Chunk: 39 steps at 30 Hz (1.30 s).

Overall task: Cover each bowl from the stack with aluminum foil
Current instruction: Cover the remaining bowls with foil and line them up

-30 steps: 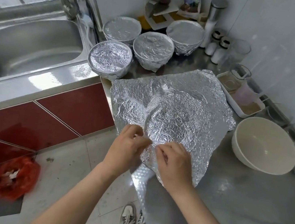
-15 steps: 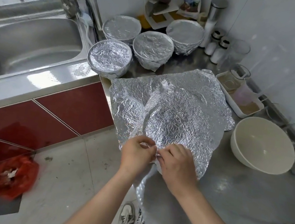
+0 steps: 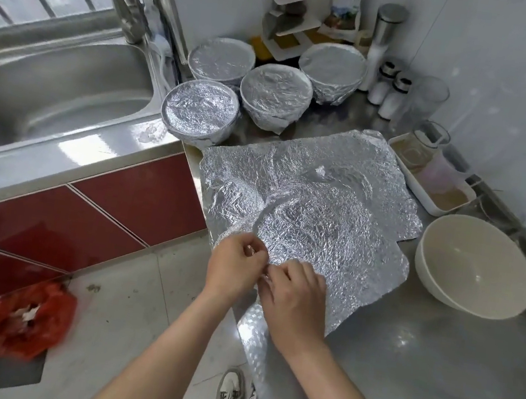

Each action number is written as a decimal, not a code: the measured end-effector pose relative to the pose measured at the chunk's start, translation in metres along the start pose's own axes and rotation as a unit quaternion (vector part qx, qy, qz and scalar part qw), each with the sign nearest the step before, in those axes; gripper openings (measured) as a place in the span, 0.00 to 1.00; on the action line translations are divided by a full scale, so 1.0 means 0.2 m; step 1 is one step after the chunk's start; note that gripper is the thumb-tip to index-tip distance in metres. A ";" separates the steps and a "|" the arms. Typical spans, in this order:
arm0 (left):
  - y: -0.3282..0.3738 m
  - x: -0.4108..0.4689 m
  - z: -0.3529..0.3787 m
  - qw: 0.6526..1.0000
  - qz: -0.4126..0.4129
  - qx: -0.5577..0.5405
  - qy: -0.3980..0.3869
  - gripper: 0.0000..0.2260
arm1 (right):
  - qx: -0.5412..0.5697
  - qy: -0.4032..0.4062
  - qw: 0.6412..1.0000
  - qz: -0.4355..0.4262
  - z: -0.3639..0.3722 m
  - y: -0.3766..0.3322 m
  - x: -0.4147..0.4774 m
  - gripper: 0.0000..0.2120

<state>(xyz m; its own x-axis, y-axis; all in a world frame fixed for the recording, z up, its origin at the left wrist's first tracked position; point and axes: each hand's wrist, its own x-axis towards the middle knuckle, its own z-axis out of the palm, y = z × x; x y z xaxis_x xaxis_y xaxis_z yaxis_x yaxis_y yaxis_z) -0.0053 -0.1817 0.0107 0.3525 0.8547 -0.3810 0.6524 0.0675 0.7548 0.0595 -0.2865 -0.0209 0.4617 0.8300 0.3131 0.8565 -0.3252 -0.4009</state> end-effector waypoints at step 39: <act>-0.23 -0.05 -0.11 0.843 0.492 0.215 -0.016 0.09 | 0.011 -0.032 0.999 -0.041 -0.10 0.09 -0.01 0.09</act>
<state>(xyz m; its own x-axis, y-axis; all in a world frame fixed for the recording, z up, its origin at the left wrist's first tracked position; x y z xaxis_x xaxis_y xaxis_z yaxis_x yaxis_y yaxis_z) -0.0524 -0.1823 -0.0085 0.8791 0.3731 0.2966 0.2144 -0.8653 0.4530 0.0790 -0.3029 -0.0108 0.3735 0.8807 0.2912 0.8856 -0.2452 -0.3944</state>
